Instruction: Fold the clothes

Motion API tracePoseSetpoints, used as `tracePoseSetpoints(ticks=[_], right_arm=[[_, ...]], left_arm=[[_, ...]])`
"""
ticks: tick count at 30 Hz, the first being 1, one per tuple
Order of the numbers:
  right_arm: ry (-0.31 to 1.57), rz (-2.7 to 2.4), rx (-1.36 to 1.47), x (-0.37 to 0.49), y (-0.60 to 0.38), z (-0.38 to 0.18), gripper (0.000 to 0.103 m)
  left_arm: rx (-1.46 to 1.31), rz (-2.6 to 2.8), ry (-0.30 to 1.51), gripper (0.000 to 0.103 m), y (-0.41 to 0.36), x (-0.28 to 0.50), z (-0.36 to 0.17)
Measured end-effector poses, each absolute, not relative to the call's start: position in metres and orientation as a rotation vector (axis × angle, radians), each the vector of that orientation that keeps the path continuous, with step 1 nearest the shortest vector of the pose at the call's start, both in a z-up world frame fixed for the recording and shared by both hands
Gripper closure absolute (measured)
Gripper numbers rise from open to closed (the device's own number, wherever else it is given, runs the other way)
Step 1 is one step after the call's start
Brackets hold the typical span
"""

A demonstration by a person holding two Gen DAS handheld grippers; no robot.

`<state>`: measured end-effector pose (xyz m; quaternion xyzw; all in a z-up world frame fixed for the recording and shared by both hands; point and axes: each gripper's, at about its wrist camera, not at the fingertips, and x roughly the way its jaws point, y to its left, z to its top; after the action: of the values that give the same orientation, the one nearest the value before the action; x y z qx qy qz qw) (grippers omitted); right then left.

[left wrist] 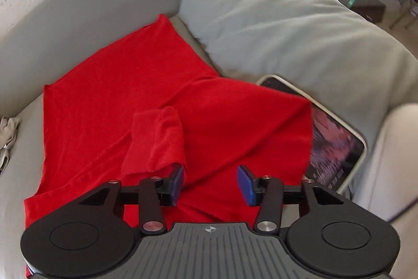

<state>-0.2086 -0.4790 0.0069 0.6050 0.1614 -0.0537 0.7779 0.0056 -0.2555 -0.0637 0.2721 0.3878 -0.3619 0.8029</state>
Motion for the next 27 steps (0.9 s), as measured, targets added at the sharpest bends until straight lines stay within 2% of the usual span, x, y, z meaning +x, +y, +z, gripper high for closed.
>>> tracePoseSetpoints(ticks=[2,4,7,11,13,15,16,17,18,21,27], right_arm=[[0.353,-0.125,1.314,-0.206,-0.480,0.004,0.013],[0.359,-0.127,1.315,-0.202,-0.480,0.001,0.013],[0.394,-0.118,1.290,-0.190,-0.474,-0.001,0.013],[0.489,-0.095,1.233,-0.159,-0.458,-0.006,0.013],[0.565,-0.084,1.167,-0.136,-0.446,-0.009,0.014],[0.641,-0.072,1.039,-0.109,-0.427,-0.010,0.023],[0.675,-0.061,0.964,-0.094,-0.417,-0.009,0.037],[0.708,-0.049,0.893,-0.079,-0.406,-0.011,0.047],[0.741,-0.037,0.823,-0.063,-0.394,-0.012,0.047],[0.806,0.020,0.726,-0.021,-0.363,-0.025,0.047],[0.917,-0.064,0.593,0.046,-0.328,-0.061,0.045]], left_arm=[[0.576,-0.806,0.828,0.049,-0.235,-0.004,-0.057],[0.568,-0.836,0.826,0.040,-0.216,-0.014,-0.050],[0.486,-0.818,0.836,0.038,-0.180,-0.013,-0.037],[0.225,-0.651,0.869,0.039,-0.125,0.016,-0.027],[0.109,-0.532,0.860,0.047,-0.100,0.034,-0.027],[0.026,-0.418,0.864,0.052,-0.080,0.054,-0.031],[-0.007,-0.383,0.866,0.059,-0.073,0.064,-0.033],[-0.019,-0.353,0.866,0.063,-0.069,0.075,-0.036],[-0.031,-0.324,0.866,0.069,-0.066,0.085,-0.039],[-0.015,-0.246,0.879,0.076,-0.062,0.109,-0.049],[-0.112,-0.160,0.970,0.078,-0.039,0.125,-0.075]])
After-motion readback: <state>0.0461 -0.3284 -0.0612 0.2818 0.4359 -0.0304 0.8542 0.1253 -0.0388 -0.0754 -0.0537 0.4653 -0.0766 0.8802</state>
